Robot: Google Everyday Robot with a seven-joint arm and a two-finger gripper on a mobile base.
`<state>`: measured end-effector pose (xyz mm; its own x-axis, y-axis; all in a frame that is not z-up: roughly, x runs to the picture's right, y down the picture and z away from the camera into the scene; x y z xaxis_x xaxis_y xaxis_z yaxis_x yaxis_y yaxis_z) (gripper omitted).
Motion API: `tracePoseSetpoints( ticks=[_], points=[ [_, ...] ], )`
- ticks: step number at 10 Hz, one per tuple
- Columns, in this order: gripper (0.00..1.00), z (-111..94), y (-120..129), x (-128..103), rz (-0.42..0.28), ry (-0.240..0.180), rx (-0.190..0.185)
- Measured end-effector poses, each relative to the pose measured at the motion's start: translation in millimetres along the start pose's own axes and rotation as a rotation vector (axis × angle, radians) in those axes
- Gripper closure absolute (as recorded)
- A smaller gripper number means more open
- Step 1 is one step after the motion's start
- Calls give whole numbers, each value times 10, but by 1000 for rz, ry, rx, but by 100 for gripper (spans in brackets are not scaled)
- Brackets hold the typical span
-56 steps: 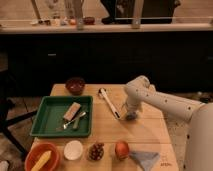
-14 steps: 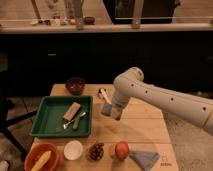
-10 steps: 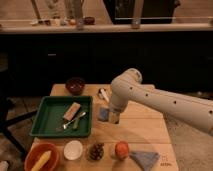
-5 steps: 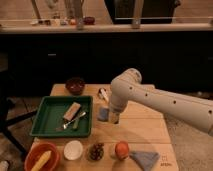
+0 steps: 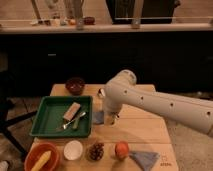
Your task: Place sponge in paper cup
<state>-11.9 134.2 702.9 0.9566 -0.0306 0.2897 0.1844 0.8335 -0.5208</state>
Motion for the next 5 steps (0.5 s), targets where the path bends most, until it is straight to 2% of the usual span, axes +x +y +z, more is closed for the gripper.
tracePoseSetpoints(
  ticks=[3, 5],
  points=[
    [100, -8, 104, -672, -327, -17, 4],
    [100, -15, 341, -1079, -576, -31, -20]
  ],
)
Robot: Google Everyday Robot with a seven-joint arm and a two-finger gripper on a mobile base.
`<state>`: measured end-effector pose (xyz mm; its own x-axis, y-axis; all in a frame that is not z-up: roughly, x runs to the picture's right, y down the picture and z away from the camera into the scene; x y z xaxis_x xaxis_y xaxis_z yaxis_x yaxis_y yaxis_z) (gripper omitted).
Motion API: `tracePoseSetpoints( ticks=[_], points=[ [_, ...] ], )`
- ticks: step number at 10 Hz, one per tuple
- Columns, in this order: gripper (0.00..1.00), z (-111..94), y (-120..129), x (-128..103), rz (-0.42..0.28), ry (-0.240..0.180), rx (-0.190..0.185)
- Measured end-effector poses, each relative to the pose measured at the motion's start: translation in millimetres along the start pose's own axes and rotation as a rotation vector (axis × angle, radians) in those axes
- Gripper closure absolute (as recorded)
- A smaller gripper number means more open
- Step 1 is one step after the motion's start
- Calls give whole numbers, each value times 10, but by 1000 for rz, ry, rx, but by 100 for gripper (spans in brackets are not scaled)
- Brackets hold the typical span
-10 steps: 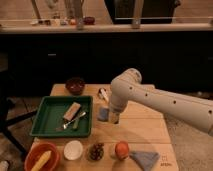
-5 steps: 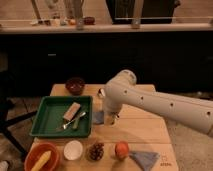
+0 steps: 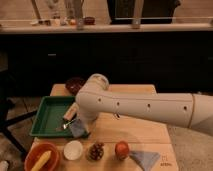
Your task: Place sponge in paper cup
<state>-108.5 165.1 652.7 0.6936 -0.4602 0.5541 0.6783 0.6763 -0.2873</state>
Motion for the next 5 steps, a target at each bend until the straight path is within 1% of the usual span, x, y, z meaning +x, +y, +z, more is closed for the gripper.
tracePoseSetpoints(
  ticks=[2, 3, 4, 5],
  points=[
    [100, 15, 64, -323, -131, -28, -30],
    [100, 27, 149, -464, -205, -43, -59],
    [100, 54, 234, -565, -261, -56, -86],
    [100, 92, 279, -640, -296, -67, -108]
  ],
)
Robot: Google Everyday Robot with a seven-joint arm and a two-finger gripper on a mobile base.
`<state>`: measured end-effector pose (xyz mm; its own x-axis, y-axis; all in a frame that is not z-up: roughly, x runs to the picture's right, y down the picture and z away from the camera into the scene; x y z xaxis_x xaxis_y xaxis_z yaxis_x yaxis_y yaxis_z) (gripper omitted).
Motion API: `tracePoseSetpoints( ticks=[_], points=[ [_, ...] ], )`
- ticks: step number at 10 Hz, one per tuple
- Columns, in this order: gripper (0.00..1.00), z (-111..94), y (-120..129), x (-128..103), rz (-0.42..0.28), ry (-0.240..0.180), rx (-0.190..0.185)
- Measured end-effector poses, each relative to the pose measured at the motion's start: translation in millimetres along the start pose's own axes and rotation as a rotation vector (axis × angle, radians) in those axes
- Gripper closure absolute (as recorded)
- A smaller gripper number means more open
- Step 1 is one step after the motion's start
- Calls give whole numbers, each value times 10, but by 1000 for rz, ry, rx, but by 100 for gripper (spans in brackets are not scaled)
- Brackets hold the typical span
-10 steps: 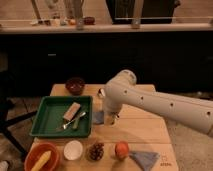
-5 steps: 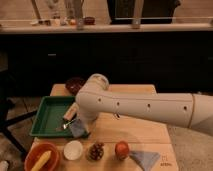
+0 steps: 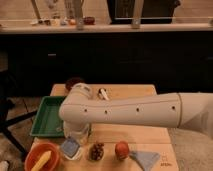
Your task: Place sponge in paper cup
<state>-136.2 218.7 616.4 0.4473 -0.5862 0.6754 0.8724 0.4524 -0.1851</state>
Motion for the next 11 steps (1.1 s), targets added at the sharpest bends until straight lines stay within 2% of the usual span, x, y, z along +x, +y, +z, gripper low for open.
tracePoseSetpoints(
  ticks=[1, 7, 11],
  points=[
    [100, 47, -1, -57, -23, -7, -15],
    [100, 52, 5, -42, -20, -9, -15],
    [100, 274, -180, -18, -65, -42, -32]
  ],
)
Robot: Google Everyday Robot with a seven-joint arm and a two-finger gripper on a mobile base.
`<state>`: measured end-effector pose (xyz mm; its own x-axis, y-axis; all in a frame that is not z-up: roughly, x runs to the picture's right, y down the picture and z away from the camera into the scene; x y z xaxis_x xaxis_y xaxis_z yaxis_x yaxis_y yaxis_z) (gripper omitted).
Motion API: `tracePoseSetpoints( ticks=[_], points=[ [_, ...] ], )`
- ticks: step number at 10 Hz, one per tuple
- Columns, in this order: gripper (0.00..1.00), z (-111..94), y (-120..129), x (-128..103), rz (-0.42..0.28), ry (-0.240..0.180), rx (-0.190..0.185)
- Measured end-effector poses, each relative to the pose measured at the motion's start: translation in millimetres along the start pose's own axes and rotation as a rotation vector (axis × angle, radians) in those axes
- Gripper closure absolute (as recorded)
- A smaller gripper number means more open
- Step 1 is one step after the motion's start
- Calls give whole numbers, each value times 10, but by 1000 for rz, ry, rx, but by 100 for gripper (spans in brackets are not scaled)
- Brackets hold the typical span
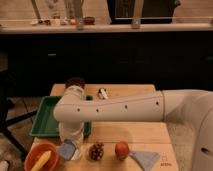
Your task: Place sponge in paper cup
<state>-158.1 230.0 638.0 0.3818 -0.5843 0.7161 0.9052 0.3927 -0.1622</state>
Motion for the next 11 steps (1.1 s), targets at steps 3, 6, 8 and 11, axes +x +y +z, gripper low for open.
tracePoseSetpoints(
  ticks=[3, 6, 8, 11],
  points=[
    [100, 38, -71, -6, -24, -11, -12],
    [100, 74, -81, -46, -41, -24, -19],
    [100, 107, -52, -71, -44, -32, -21],
    [100, 185, 4, -91, -35, -41, -21]
  ],
)
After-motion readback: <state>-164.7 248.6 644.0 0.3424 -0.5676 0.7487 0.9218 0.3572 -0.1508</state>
